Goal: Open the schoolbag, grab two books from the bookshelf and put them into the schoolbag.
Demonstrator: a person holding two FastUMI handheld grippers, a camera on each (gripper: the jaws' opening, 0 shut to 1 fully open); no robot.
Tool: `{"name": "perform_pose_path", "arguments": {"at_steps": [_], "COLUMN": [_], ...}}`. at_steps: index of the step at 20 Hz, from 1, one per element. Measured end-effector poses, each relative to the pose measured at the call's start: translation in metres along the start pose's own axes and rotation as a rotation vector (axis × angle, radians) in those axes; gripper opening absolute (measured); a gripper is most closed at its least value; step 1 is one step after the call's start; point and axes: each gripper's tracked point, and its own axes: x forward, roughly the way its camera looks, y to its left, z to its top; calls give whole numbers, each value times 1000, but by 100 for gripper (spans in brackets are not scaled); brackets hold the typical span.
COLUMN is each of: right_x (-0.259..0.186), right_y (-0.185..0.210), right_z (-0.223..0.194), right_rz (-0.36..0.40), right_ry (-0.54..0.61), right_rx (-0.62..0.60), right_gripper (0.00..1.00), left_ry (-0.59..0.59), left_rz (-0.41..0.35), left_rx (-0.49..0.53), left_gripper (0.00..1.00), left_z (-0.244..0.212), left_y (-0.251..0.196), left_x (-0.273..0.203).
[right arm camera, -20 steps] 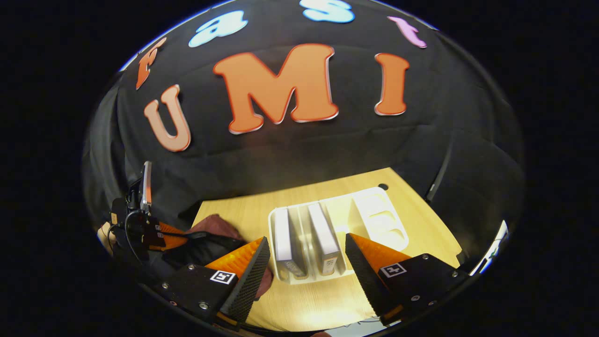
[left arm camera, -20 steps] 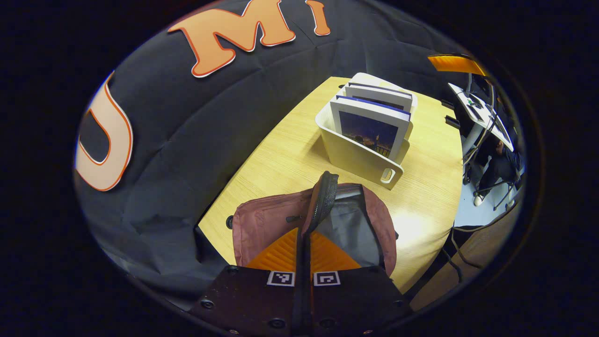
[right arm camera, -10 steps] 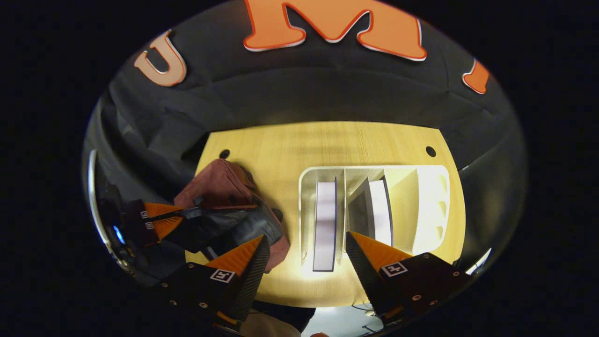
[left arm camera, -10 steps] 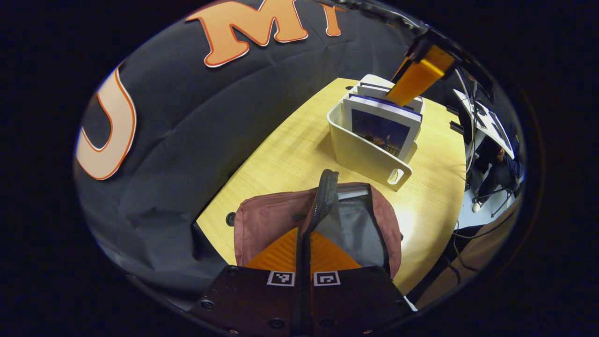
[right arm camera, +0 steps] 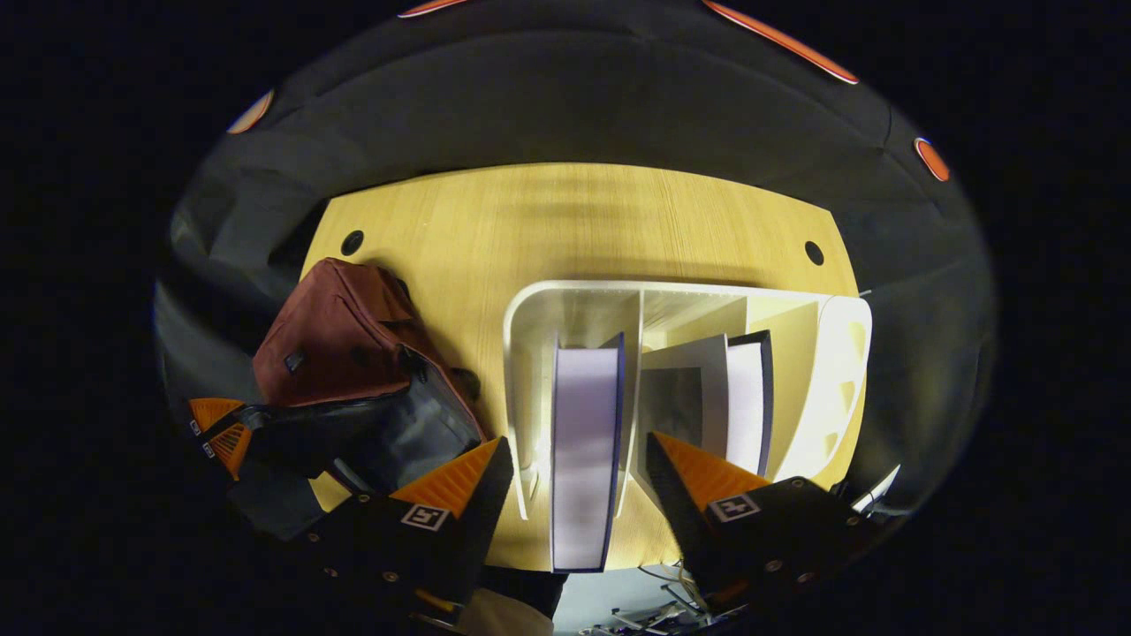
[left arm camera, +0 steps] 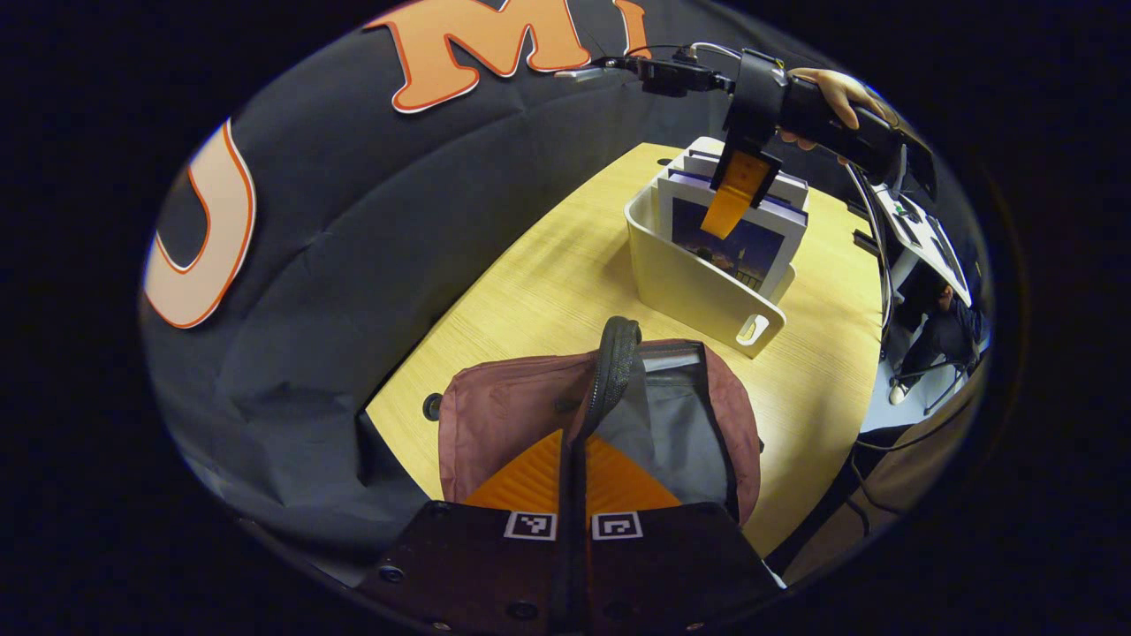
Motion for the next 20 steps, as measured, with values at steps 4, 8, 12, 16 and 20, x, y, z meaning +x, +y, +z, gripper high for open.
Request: {"name": "perform_pose_path", "arguments": {"at_steps": [4,8,12,16,20], "right_x": [8,-3,-36,-80,-130], "right_y": [-1,-1,-10,-18,-23], "right_z": [0,11,12,10,6], "right_rz": [11,28,7,14,47], "right_ry": [9,-32,-79,-150,-246], "right_rx": [23,75,55,65,94], "right_gripper": [34,33,33,32,31], "left_ry": [7,11,21,36,56], "left_rz": [-2,0,-6,-5,-5], "left_rx": [-7,-26,-20,-3,15], "left_gripper": [1,1,1,1,1], "left_z": [-1,-3,-5,-8,-12], "left_y": [0,1,0,-1,-3], "left_x": [4,7,11,14,21]}}
